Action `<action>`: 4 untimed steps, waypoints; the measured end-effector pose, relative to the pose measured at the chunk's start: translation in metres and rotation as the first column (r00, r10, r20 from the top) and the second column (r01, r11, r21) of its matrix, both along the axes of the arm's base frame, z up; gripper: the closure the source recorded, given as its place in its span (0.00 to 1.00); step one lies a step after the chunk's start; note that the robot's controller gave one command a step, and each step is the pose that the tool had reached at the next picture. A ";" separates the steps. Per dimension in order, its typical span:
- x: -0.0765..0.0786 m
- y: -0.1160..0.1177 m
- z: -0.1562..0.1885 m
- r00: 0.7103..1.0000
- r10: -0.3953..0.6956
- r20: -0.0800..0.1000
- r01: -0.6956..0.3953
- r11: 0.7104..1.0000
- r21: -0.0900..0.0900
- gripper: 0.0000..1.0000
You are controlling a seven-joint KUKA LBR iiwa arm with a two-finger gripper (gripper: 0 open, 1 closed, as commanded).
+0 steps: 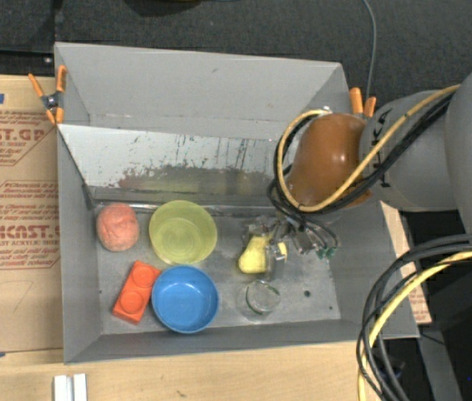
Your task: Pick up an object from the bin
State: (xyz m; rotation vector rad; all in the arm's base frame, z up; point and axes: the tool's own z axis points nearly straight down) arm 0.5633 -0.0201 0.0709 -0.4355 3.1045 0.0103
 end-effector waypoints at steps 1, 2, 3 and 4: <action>-0.001 -0.001 0.003 1.000 -0.001 -0.003 0.001 1.000 -0.001 1.00; -0.002 0.000 0.015 1.000 0.000 -0.007 0.000 1.000 -0.001 1.00; -0.002 0.000 0.032 1.000 -0.001 -0.009 0.001 1.000 -0.001 1.00; -0.002 0.000 0.052 1.000 -0.001 -0.006 0.000 1.000 -0.001 1.00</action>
Offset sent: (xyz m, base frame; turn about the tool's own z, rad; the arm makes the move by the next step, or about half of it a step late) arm 0.0000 -0.0001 0.0060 0.0000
